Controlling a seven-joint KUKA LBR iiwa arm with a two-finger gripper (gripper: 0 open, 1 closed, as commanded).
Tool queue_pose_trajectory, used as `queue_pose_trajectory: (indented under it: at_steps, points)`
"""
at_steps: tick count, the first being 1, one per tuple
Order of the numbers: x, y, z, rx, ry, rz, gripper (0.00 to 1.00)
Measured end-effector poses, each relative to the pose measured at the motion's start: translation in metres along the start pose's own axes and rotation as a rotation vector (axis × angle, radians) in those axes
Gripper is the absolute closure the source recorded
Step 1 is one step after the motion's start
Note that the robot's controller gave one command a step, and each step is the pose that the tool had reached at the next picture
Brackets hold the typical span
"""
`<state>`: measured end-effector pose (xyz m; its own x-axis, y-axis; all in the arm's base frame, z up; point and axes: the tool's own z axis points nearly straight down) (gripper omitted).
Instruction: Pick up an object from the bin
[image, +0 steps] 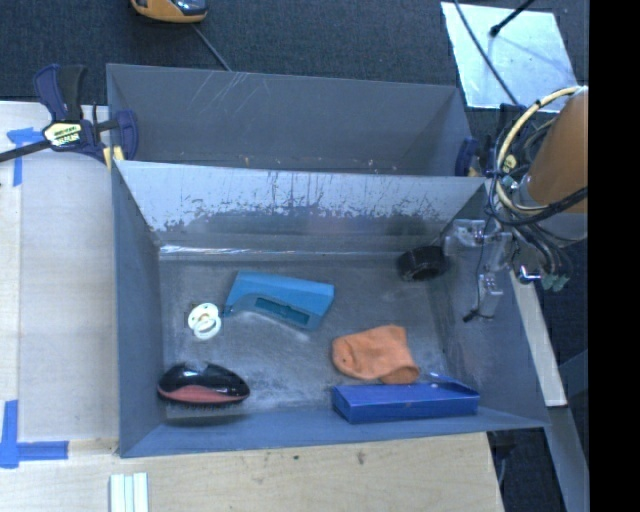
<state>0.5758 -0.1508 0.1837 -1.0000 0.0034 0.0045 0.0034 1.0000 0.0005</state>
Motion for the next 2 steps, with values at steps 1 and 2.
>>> queue_pose_trajectory:
  at_steps: [1,2]
  points:
    - [-0.0017,0.0007,-0.0052,0.002,-0.008,-0.003,0.0]
    - [-0.0041,0.0036,-0.0027,0.003,-0.01,-0.005,0.0]
